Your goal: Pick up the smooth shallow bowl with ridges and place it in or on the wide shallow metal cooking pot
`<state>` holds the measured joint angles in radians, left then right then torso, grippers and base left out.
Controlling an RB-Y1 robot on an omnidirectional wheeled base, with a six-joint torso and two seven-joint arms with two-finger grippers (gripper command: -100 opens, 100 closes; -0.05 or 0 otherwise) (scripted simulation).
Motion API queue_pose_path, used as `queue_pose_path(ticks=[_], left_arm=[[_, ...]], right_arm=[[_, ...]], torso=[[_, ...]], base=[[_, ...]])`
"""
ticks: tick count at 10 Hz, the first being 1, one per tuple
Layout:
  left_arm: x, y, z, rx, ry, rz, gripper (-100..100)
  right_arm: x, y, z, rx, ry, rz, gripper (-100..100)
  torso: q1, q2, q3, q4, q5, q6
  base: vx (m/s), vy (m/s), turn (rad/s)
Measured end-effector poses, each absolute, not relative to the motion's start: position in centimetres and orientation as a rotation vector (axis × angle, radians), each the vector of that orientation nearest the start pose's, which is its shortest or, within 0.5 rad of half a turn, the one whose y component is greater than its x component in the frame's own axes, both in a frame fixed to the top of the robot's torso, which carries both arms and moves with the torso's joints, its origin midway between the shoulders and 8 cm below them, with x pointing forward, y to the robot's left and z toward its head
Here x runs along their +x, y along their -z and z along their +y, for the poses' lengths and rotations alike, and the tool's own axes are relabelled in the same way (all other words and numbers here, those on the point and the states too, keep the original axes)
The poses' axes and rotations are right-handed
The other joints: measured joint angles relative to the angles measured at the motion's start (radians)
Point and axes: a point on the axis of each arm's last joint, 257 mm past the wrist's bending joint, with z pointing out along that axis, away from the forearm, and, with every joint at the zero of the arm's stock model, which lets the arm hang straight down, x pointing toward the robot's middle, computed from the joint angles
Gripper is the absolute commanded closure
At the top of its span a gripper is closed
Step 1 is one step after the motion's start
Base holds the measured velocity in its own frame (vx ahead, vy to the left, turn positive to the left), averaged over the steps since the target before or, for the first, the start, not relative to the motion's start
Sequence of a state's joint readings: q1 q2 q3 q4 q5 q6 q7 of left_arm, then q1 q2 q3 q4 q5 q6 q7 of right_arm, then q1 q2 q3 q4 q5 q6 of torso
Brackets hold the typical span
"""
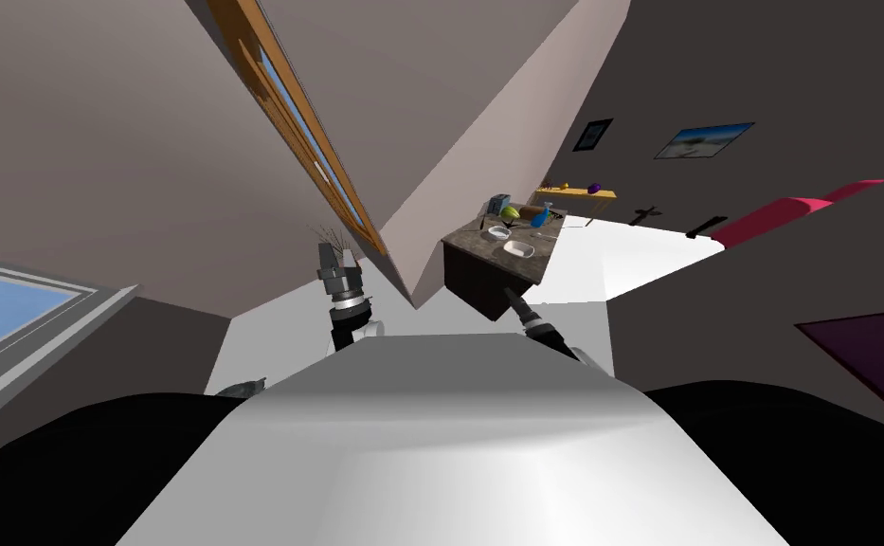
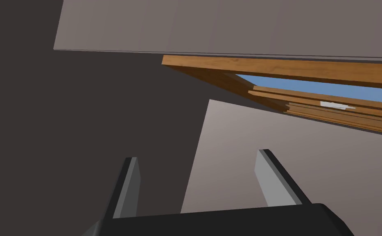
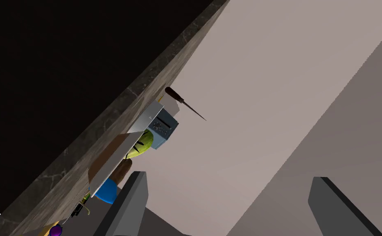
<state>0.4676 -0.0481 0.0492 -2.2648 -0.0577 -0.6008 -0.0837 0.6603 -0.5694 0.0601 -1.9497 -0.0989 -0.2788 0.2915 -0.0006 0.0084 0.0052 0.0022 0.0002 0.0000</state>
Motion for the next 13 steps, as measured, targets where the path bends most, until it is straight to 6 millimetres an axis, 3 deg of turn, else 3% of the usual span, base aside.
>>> queue_pose_path(ticks=[6, 9, 13], left_arm=[[32.9, -4.6, 28.5, -0.53, 1.172, 0.546, 0], [32.9, -4.6, 28.5, -0.53, 1.172, 0.546, 0], [32.9, -4.6, 28.5, -0.53, 1.171, 0.546, 0]], right_arm=[[31.6, 32.2, -36.8, 0.626, -0.603, 1.782, -100], [28.7, 36.6, -40.3, 0.6, -0.478, 1.912, -100], [24.9, 39.9, -43.9, 0.576, -0.34, 2.039, -100]], torso=[[-0.001, -0.006, -0.003, -0.001, 0.0, 0.0], [0.001, -0.005, -0.003, -0.001, 0.0, 0.0], [-0.002, -0.008, -0.004, -0.001, 0.0, 0.001]], base=[[-0.059, 0.045, 0.137], [-0.044, 0.062, 0.161], [-0.012, 0.03, 0.082]])
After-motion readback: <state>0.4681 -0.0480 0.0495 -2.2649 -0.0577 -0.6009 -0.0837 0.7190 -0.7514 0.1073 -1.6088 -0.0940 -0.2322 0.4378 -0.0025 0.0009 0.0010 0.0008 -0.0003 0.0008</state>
